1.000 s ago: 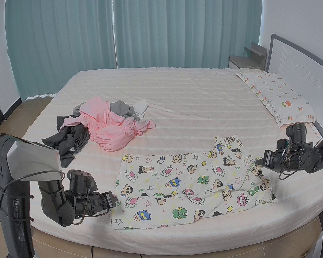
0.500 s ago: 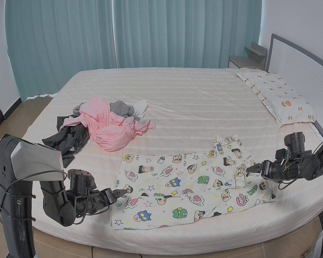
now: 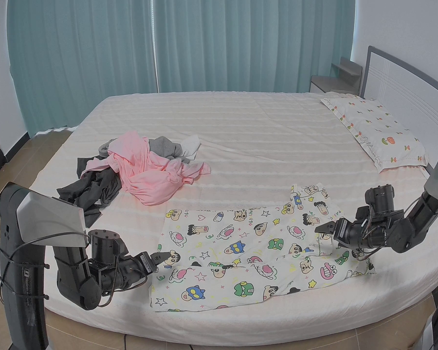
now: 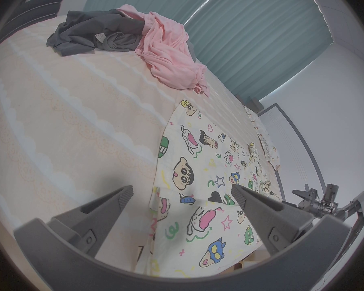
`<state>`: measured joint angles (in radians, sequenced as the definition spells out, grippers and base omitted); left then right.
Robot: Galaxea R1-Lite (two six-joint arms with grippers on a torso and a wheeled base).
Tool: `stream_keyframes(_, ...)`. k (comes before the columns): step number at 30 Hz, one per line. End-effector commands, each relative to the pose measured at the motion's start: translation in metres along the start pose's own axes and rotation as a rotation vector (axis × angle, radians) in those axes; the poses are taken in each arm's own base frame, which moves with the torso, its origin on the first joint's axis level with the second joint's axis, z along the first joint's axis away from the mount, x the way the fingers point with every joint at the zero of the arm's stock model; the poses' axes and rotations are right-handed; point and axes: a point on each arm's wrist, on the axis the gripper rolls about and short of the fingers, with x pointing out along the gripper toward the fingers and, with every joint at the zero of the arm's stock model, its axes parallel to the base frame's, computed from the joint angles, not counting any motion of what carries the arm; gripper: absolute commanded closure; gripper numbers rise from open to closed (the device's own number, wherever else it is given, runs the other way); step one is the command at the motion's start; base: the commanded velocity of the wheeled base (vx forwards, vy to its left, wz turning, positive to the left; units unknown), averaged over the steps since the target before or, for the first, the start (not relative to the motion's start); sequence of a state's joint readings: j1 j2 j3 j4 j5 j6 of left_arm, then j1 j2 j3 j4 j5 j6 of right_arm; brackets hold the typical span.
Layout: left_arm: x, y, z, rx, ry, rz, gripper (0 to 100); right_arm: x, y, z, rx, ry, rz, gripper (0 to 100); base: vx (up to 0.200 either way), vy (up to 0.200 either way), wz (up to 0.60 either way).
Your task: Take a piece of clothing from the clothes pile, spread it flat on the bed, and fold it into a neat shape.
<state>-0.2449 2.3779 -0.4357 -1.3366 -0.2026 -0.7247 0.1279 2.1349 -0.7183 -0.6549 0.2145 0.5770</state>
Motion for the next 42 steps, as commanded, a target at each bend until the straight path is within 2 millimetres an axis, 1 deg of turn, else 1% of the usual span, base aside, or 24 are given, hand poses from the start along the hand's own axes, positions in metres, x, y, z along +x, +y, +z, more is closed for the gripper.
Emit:
stream_keyframes(1,0.000,0.001,-0.001,-0.005,0.005,-0.001,0,0.033,-0.011,0.000,0.015,0.009,-0.042,0,0.000,0.000,0.00)
stream_keyframes(6,-0.001,0.001,-0.001,-0.004,0.007,-0.001,0,0.046,-0.006,0.002,0.044,-0.007,-0.044,0,0.000,0.000,0.00)
stream_keyframes(12,-0.001,0.001,-0.001,-0.004,0.006,0.000,0,0.060,-0.009,0.006,0.041,-0.034,-0.089,0,0.000,0.000,0.00)
stream_keyframes(24,0.000,0.004,-0.004,0.003,-0.017,-0.016,0,0.062,-0.020,0.007,0.055,-0.038,-0.111,0,0.000,0.000,0.00)
stream_keyframes(32,0.000,0.004,-0.004,0.004,-0.021,-0.019,0,0.070,-0.015,0.008,0.044,-0.040,-0.098,0,0.000,0.000,0.00)
stream_keyframes(33,0.000,0.004,-0.004,0.004,-0.021,-0.019,0,0.071,-0.014,0.008,0.042,-0.038,-0.096,100,0.000,0.000,0.00)
stream_keyframes(38,0.000,0.004,-0.004,0.004,-0.021,-0.019,0,0.071,-0.013,0.005,0.038,-0.032,-0.095,100,0.000,0.000,0.00)
stream_keyframes(42,0.000,0.004,-0.004,0.005,-0.022,-0.020,0,0.067,-0.015,0.006,0.045,-0.032,-0.100,100,0.000,0.000,0.00)
